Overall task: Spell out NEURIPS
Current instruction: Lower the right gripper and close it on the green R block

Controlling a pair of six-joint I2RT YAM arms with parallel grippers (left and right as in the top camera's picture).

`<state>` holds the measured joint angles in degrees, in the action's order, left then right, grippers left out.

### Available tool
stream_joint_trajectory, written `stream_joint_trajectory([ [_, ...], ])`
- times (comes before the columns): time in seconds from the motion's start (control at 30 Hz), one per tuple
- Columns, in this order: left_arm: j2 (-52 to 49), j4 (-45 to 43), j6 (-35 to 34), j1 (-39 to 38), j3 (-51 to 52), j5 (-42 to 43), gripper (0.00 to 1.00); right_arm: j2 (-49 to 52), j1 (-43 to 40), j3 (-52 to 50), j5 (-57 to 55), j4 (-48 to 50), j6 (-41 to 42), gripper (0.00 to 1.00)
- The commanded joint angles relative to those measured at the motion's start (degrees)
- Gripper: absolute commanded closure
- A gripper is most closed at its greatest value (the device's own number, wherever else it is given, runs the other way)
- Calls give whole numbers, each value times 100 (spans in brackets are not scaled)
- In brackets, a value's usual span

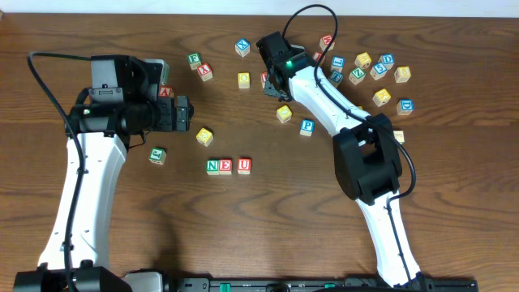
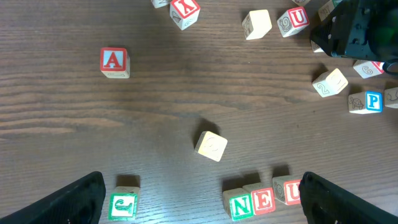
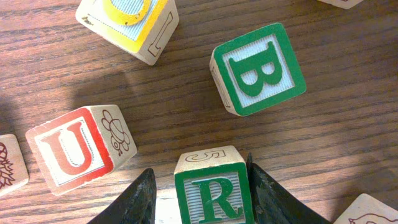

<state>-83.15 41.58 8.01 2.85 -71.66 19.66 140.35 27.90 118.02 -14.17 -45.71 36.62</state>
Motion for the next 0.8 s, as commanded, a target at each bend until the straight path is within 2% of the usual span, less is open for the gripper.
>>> stream_joint_trajectory([
  [0.0,-7,-2,118,13,-133,85,2,125,-28,70,-140,7,-9,59],
  [0.27,-7,-2,118,13,-133,85,2,125,-28,70,-136,-59,-11,69],
  [0.77,-7,0,118,13,-133,85,2,120,-28,70,-131,-168,-50,76],
])
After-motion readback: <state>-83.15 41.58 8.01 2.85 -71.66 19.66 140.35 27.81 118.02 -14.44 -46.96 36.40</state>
